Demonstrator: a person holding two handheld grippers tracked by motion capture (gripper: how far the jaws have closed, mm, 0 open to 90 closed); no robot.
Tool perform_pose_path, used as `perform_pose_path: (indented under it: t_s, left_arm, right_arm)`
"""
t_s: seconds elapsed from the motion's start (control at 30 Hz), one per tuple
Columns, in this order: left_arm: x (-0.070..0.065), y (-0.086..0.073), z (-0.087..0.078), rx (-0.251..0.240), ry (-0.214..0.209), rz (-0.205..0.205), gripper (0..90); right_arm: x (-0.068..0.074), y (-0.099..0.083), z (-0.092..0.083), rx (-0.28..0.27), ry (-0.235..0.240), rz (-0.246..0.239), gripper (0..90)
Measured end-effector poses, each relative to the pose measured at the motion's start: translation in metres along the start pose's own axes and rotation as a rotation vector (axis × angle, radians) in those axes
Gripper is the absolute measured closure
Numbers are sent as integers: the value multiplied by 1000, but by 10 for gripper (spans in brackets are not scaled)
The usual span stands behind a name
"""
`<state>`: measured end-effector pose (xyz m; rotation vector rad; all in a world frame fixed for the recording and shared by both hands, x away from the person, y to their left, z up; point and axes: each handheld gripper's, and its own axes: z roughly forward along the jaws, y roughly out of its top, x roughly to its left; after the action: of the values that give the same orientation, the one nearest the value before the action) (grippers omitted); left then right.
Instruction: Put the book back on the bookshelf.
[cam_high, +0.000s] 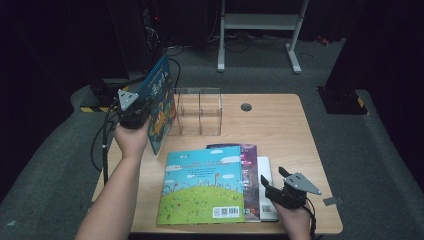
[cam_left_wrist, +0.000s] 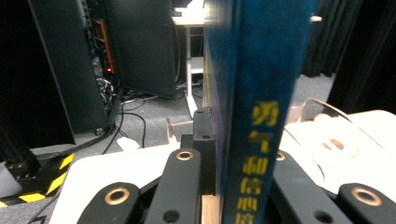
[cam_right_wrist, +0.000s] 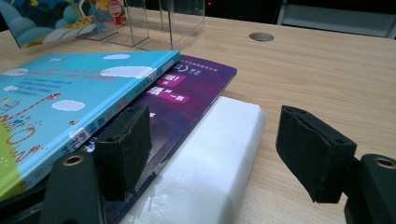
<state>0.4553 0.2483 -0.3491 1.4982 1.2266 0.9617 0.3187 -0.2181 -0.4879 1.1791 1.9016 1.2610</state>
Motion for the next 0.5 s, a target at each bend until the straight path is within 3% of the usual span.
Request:
perform_pose_path:
  t_s: [0.33, 0.5]
  left_arm:
    - [2, 1, 11, -32, 12, -38, 835]
    - [1, -2, 15, -44, 42, -23, 835]
  right_arm:
    - [-2, 0, -2, -6, -4, 7, 268]
    - [-2, 1, -3, -10, -5, 7, 268]
